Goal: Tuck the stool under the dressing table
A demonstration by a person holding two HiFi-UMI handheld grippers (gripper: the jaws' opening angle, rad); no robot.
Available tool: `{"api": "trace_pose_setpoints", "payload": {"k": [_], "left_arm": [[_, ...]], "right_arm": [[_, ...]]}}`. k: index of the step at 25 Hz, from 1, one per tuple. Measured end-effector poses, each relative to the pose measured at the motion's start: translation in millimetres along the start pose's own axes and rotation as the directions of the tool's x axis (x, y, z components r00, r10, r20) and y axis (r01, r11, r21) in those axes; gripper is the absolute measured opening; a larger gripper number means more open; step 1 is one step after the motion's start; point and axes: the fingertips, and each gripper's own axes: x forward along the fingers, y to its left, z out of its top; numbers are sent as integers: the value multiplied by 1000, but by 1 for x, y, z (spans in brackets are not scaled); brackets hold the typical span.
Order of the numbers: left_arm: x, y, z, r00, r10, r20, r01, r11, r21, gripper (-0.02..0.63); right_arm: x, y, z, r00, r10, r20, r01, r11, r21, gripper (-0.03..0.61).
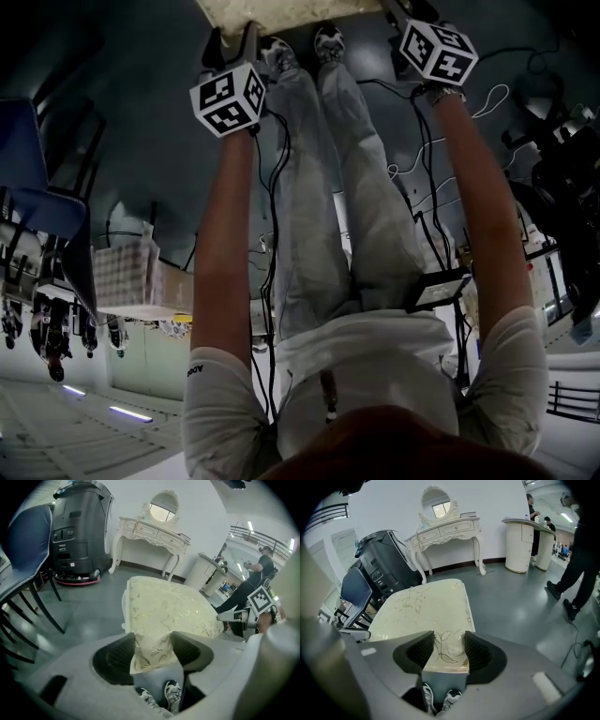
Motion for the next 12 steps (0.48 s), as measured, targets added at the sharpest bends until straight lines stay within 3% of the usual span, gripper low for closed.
{"api": "trace_pose_setpoints", "payload": {"k": [6,12], "left_arm": [[22,20,41,1000,-26,-8,26,997,66,262],[46,43,102,999,-33,5,32,990,141,267]], "right_arm": [[23,10,25,1000,13,-4,-13,1000,26,216],[51,25,77,999,13,42,-15,999,44,216]]}}
